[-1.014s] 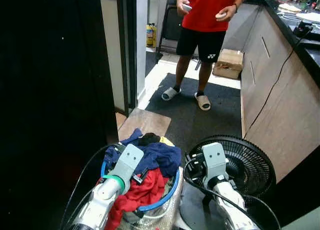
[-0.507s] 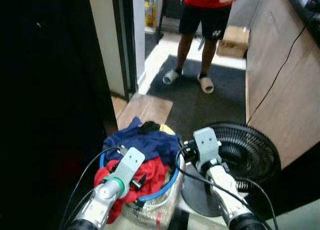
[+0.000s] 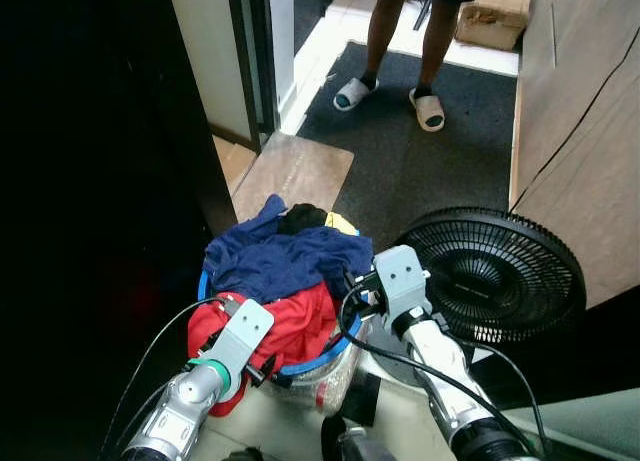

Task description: Clothes washing

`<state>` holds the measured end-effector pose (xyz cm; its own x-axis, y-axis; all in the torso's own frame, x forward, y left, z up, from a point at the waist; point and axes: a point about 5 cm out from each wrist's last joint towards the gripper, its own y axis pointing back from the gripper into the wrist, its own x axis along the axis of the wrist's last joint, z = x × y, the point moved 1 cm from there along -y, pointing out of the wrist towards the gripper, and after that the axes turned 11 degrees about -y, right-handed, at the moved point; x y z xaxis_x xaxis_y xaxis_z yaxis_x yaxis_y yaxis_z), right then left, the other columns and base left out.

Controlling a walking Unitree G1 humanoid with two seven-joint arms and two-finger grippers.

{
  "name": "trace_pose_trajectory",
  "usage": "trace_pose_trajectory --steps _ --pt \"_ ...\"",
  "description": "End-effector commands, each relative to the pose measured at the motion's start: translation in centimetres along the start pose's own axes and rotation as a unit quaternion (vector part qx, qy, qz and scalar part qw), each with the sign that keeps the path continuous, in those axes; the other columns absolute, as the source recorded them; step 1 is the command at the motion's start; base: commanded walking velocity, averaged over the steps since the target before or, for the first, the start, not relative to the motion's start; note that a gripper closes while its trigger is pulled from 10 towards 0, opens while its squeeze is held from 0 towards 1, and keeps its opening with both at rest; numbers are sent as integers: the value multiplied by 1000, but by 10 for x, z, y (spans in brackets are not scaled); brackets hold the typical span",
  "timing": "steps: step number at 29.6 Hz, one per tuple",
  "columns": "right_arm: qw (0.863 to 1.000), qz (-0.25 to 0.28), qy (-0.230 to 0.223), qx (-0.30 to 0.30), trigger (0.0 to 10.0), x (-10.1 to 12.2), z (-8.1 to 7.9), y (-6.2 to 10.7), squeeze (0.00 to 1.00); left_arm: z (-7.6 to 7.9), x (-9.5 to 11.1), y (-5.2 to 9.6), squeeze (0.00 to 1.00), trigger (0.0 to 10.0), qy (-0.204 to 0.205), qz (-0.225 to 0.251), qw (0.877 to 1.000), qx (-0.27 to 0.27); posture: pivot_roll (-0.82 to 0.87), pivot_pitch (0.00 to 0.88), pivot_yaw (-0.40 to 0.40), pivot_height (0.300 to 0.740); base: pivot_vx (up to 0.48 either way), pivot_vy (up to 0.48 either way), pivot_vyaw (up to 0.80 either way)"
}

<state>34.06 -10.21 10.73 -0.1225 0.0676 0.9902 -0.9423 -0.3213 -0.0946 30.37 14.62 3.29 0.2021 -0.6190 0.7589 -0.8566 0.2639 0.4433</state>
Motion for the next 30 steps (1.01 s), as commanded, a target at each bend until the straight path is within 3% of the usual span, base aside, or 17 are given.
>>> trace_pose_trajectory --steps 1,5,6,7,8,9,10,30 --pt "1000 -21 2 8 10000 -9 -3 3 0 12 -24 8 0 10000 3 -44 999 -20 123 388 36 740 0 0 0" --pt "1000 -25 4 13 10000 -9 -3 2 0 17 -27 11 0 10000 3 -50 999 -23 126 396 33 740 0 0 0" --pt "1000 -27 3 13 10000 -10 -3 2 0 19 -28 12 0 6941 4 -52 998 -26 125 400 33 740 0 0 0" --pt "1000 -27 3 13 10000 -10 -3 2 0 19 -28 12 0 6941 4 -52 998 -26 125 400 33 740 0 0 0" --pt "999 -30 3 12 10000 -12 -3 3 0 21 -30 13 0 1333 6 -53 998 -29 124 402 35 740 0 0 0" --pt "999 -30 3 12 10000 -12 -3 3 0 21 -30 13 0 1333 6 -53 998 -29 124 402 35 740 0 0 0" --pt "999 -32 2 10 10000 -13 -3 4 0 22 -31 14 0 0 8 -53 998 -31 124 402 35 740 0 0 0" --pt "999 -38 3 -2 10000 -15 3 8 0 18 -19 14 0 0 19 -25 999 -28 116 376 42 740 0 0 0"
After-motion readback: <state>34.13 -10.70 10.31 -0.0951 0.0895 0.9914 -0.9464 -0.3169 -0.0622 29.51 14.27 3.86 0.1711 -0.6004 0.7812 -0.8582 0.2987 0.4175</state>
